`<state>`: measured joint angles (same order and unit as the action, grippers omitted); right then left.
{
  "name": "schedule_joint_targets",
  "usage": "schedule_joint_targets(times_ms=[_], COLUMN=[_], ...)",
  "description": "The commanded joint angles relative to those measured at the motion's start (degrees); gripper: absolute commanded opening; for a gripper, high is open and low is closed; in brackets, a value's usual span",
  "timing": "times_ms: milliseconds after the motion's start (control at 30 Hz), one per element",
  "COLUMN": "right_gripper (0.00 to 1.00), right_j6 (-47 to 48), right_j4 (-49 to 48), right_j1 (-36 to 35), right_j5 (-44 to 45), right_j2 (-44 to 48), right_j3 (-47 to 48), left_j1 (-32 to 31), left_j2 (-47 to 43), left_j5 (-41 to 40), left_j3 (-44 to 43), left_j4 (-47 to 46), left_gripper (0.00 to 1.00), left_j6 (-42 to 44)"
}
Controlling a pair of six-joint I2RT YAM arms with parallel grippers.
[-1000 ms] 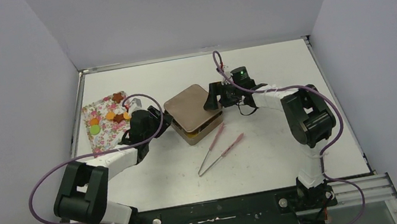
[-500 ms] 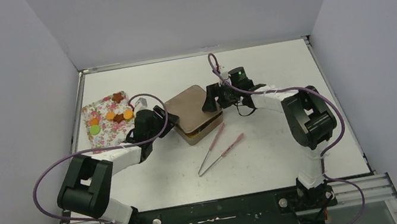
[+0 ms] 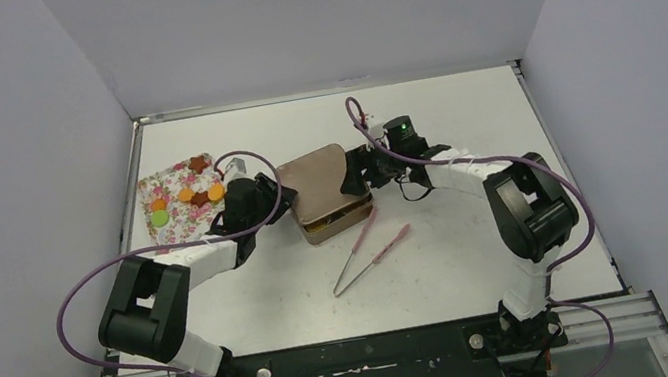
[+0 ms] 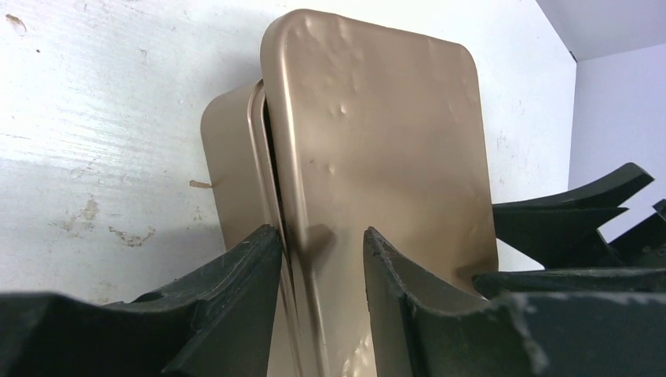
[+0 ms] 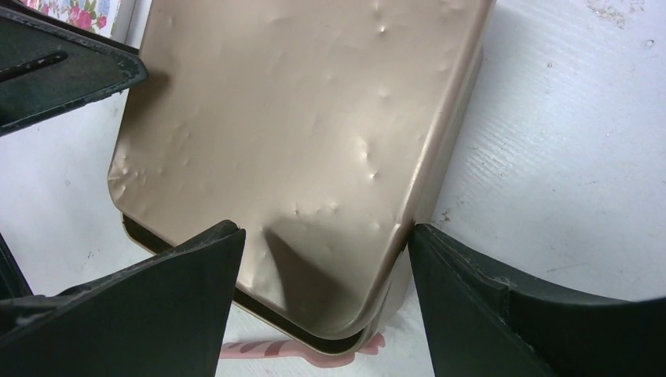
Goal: Pack the cookies
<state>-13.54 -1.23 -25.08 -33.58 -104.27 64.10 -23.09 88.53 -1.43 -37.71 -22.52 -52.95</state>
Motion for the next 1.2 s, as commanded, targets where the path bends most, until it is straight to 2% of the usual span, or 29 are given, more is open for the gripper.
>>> schedule_joint_targets(times_ms=[0,367,833,967,1167], right_gripper=[0.77,0.76,0.75,0.75,0.74], right_j6=[1.22,0.01,-0.79,-0.97,-1.25], right_j4=[-3.82,-4.46,-4.89,-4.83,-5.8], right_j1=[-1.67,-2.23,-2.23,-2.23,-2.4], right_j5=[-1.95,-1.29,-0.47,-0.64,-0.69], right_j2=[5.01,6.67,8.8,9.27,10.51], right_j3=[-0.05,-0.39,-1.45,-2.03,-4.43], left_j1=[-0.11,-0.24,-1.02,-1.78,-3.34], left_j2=[-1.06,-2.47,-6.06,-7.02,-7.88], left_j5=[2.84,3.74,1.87,1.87,-1.87], left_j3=[-0.94,2.22,3.92,3.83,2.9], left_j4=[-4.61,-5.64,-1.17,0.47,3.54], left_gripper=[0.39,0.3,0.26,0.21,0.18], left_j6=[0.48,-0.05,1.75,2.78,5.72])
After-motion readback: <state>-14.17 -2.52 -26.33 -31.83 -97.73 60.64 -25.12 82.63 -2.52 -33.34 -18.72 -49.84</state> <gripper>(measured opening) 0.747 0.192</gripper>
